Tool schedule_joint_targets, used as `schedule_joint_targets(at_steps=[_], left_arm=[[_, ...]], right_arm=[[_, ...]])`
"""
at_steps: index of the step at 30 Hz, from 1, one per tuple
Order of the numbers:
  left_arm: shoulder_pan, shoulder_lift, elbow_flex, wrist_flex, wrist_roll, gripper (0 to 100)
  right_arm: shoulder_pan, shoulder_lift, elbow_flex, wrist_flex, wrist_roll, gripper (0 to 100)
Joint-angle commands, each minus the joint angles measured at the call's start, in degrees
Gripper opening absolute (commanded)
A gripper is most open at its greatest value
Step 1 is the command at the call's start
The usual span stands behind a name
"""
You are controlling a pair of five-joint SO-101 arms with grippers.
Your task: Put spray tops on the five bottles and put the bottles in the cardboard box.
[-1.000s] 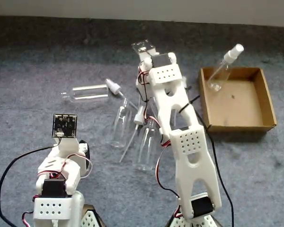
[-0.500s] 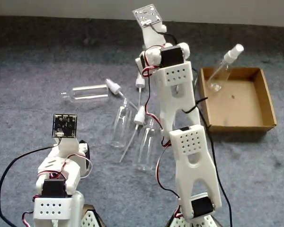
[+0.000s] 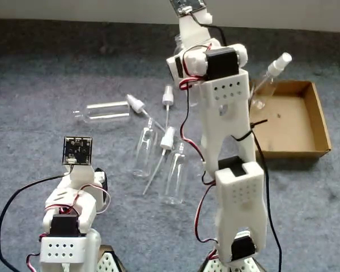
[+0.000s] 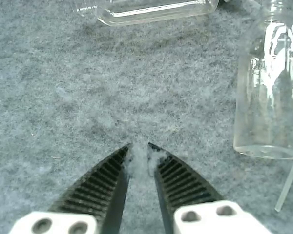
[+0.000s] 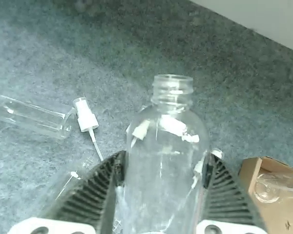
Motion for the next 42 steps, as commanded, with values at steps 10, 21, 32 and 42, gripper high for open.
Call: schedule_joint_targets(at_steps=[10,21,32,42], left_arm=[[-0.4,-0.48,-0.22,-1.23,0.26,1],[-0.4,-0.48,-0.22,-1.23,0.26,1],[-0.4,-0.48,-0.22,-0.97,0.35,1],[-0.4,-0.48,1.19,-1.32,0.35,1]], right_arm=[[0.84,-34.07,20.44,1.27,0.26,16.3],[0.84,-61.49,47.6,0.48,0.53,16.3],[0.84,-82.68,84.97,-14.46,0.18,16.3],[0.84,-104.84,120.04,-32.75,0.18,16.3]])
